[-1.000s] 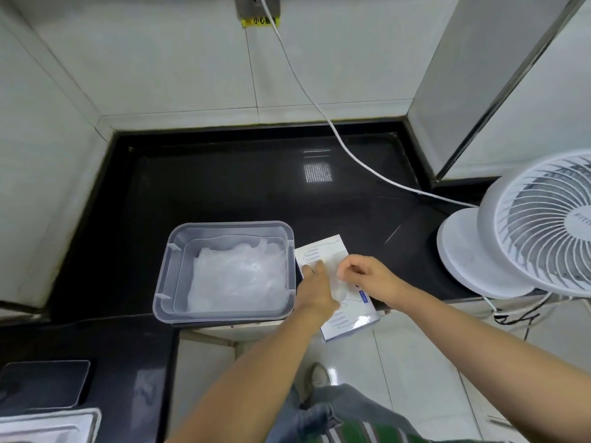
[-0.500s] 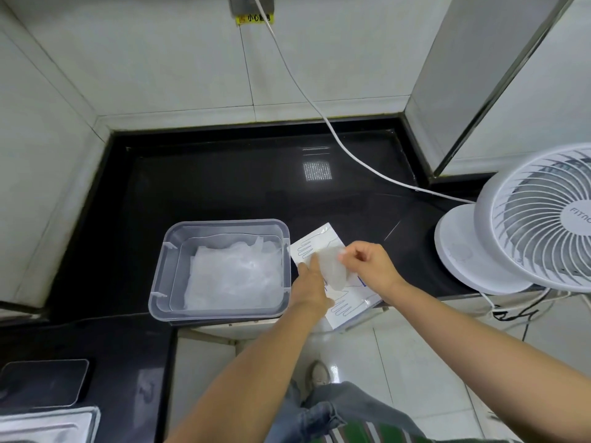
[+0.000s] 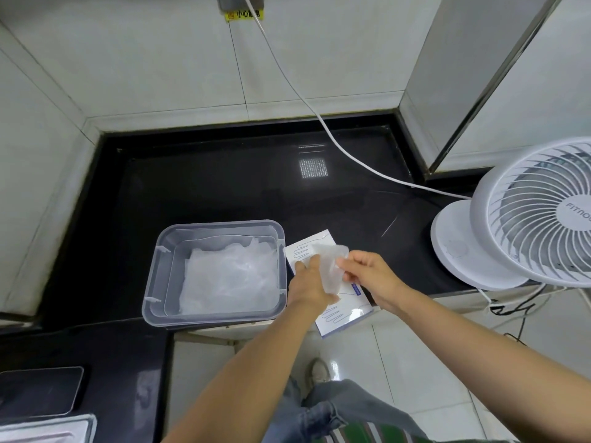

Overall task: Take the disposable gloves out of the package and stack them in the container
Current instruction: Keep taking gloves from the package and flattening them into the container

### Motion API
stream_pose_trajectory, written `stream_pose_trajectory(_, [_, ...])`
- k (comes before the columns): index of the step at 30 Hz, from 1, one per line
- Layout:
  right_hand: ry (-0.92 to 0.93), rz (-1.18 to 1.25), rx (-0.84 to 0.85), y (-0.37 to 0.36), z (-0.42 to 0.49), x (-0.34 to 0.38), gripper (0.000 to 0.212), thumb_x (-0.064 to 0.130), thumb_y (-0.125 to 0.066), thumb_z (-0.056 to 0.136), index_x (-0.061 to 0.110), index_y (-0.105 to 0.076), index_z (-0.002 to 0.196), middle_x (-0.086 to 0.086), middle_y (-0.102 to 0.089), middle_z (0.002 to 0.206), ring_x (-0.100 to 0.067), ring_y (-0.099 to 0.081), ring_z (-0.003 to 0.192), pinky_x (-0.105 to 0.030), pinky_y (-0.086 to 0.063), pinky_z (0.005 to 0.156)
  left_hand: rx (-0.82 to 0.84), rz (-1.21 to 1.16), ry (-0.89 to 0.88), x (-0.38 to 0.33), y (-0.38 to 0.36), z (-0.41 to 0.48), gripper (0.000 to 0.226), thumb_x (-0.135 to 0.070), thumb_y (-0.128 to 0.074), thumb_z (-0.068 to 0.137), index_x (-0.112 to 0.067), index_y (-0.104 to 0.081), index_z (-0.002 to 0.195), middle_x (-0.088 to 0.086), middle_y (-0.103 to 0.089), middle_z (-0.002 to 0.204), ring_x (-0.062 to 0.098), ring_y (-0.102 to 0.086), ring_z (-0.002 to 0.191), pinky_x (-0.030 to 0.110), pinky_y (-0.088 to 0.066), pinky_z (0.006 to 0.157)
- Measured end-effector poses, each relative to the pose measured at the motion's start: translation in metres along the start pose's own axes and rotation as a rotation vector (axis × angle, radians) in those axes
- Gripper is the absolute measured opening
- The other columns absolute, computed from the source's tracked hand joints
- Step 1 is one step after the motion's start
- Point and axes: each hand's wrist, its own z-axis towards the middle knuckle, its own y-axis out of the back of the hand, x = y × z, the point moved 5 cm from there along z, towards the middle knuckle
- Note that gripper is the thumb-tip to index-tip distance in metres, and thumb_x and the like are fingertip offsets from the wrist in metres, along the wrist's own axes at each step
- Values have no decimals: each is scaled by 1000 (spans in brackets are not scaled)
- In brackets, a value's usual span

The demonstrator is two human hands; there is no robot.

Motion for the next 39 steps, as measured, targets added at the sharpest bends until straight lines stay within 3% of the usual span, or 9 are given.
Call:
stream_pose_trajectory(6, [-34,-8,43,1,11,16,25,30,-58,98,8,-62,109,-4,-75,97,-20,-74,86,-35,-59,79,-17,-21,-33,-1,-1,-2,81,-30,-79,78,-23,-27,140,9,-37,128,26,-57,108,31,-50,86])
stream_pose_trajectory(9, [2,-83,37,3,13,23,26,25,-56,99,1,-64,103,-11,-74,98,-28,-73,90,-49,-56,91,-6,5,-38,0,-1,-1,86,-32,-78,79,-23,-22,145,9,-34,133,26,-56,111,31,-49,90])
stream_pose_trajectory(14, [190,243,-82,8,11,74,26,19,-46,103,3,-65,109,-11,-66,92,-20,-64,86,-32,-55,78,22,16,-41,-1,-1,0,85,-30,-76,82,-23,-20,146,10,-33,132,29,-57,110,31,-49,87])
stream_pose_trajectory(18, [188,187,-3,-2,14,90,27,16,-45,100,5,-68,109,-14,-66,99,-22,-64,94,-37,-52,87,28,17,-37,-4,7,3,59,-19,-66,89,-12,-34,138,13,-41,128,30,-56,110,28,-45,81])
stream_pose_trajectory(21, [142,255,-12,-5,13,80,31,21,-53,87,4,-69,107,-18,-66,98,-28,-63,94,-43,-50,87,-103,-173,-53,-14,30,6,21,-12,-53,95,-5,-55,115,8,-57,103,26,-62,93,24,-48,68])
stream_pose_trajectory(26, [48,425,-5,-8,11,74,28,21,-45,88,5,-62,104,-17,-61,100,-26,-62,91,-40,-50,82,-218,-902,-21,-11,82,12,16,-14,-50,98,-9,-57,111,6,-67,101,8,-64,74,15,-48,59])
stream_pose_trajectory(30, [37,383,101,-25,15,79,35,30,-43,82,8,-65,98,-14,-65,94,-27,-60,91,-41,-47,86,20,-1211,110,-2,102,8,11,-15,-50,93,-8,-59,93,3,-69,84,12,-66,72,20,-52,68])
stream_pose_trajectory(33, [42,427,170,-44,13,86,42,21,-30,92,4,-65,106,-15,-68,99,-24,-63,94,-36,-51,84,197,-1235,107,8,102,2,31,-29,-64,90,-10,-67,114,6,-73,106,20,-69,100,32,-54,88])
stream_pose_trajectory(39, [55,410,270,-66,15,94,55,31,-28,95,1,-59,130,-21,-63,128,-38,-54,126,-53,-41,109,-174,-1405,72,43,131,-2,4,-7,-71,85,-10,-69,87,3,-70,78,15,-65,74,23,-57,64])
